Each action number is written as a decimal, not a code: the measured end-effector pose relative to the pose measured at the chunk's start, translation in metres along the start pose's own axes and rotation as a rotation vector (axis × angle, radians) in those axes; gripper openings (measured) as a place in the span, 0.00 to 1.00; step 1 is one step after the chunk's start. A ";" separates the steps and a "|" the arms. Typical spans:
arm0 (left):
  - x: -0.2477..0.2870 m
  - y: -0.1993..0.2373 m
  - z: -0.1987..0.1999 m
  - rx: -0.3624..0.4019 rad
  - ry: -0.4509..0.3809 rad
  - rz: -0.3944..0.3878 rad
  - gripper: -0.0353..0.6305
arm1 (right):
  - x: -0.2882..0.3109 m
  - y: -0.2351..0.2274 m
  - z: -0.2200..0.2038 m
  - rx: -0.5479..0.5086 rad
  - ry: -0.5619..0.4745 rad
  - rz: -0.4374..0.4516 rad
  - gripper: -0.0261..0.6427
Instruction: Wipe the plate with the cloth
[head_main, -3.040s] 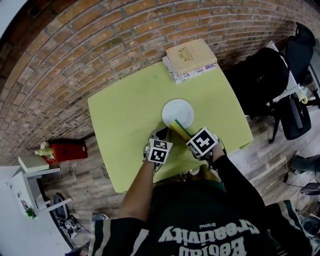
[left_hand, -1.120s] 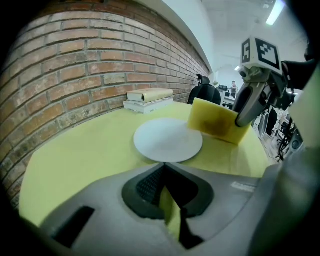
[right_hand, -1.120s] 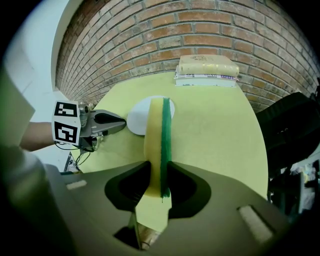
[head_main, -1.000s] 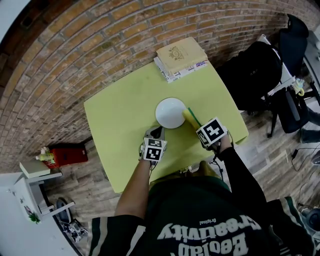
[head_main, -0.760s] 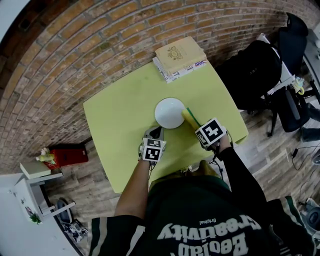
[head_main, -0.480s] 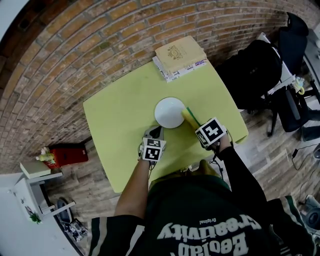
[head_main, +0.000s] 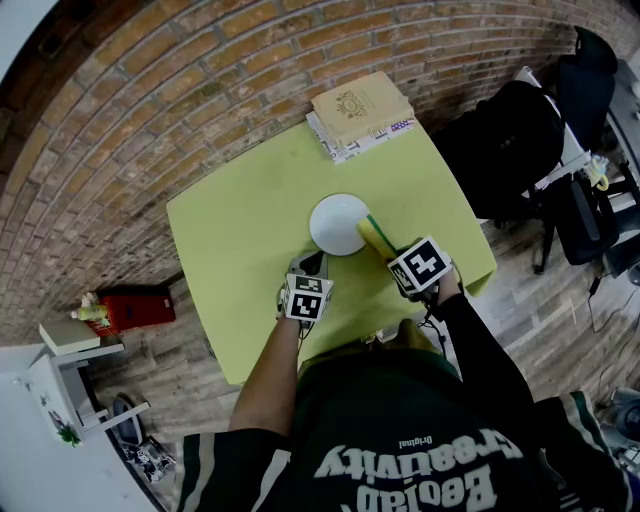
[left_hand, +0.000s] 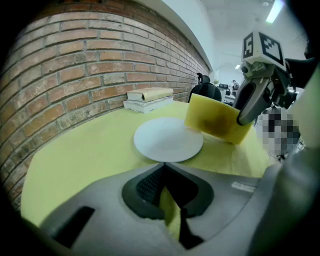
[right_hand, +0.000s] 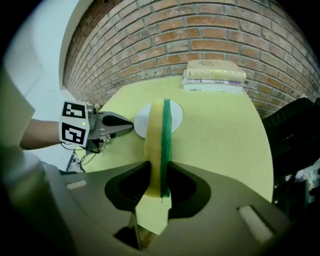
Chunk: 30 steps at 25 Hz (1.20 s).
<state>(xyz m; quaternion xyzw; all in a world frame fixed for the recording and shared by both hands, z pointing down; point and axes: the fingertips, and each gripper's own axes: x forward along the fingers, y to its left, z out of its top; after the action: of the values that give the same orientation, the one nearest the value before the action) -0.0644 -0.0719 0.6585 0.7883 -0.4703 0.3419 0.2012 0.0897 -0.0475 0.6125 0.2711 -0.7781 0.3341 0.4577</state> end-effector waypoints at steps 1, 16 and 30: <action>-0.001 0.000 0.000 -0.003 0.007 0.001 0.06 | 0.001 0.005 0.003 0.003 -0.010 0.017 0.21; -0.002 0.007 0.002 -0.076 -0.001 -0.011 0.06 | 0.035 0.054 0.050 -0.122 0.039 0.080 0.21; 0.001 0.008 0.003 -0.073 -0.049 -0.026 0.06 | 0.038 0.055 0.058 -0.109 0.056 0.075 0.21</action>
<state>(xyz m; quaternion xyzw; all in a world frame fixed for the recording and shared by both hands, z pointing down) -0.0705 -0.0784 0.6570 0.7947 -0.4769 0.3025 0.2227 0.0026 -0.0622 0.6107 0.2070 -0.7916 0.3155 0.4807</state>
